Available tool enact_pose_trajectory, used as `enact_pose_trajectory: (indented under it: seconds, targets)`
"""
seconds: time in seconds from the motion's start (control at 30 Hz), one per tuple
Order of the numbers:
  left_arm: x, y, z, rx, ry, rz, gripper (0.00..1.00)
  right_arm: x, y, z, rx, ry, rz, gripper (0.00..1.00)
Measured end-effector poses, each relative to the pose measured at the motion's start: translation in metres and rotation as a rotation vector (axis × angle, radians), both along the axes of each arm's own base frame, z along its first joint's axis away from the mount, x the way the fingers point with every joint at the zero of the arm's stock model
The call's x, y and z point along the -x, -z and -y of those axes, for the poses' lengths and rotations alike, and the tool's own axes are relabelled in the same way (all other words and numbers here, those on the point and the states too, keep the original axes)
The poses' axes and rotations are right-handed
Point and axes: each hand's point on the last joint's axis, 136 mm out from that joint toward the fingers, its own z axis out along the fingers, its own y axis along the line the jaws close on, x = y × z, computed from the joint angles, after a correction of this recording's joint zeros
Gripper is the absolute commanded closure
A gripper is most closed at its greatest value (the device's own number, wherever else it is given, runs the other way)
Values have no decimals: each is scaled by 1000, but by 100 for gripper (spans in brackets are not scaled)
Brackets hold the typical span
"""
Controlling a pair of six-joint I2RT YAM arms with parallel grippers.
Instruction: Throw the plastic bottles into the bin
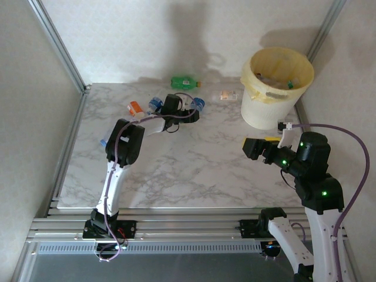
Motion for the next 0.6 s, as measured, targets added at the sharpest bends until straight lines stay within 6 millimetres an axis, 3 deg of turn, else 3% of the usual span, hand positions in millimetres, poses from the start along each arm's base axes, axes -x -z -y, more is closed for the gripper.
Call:
enact_pose_trajectory:
  seconds: [0.37, 0.6]
  targets:
    - [-8, -4, 3, 57, 0, 1, 52, 4, 3, 2, 6, 10, -8, 1]
    - [-7, -5, 5, 69, 11, 1, 68, 2, 9, 3, 12, 17, -22, 1]
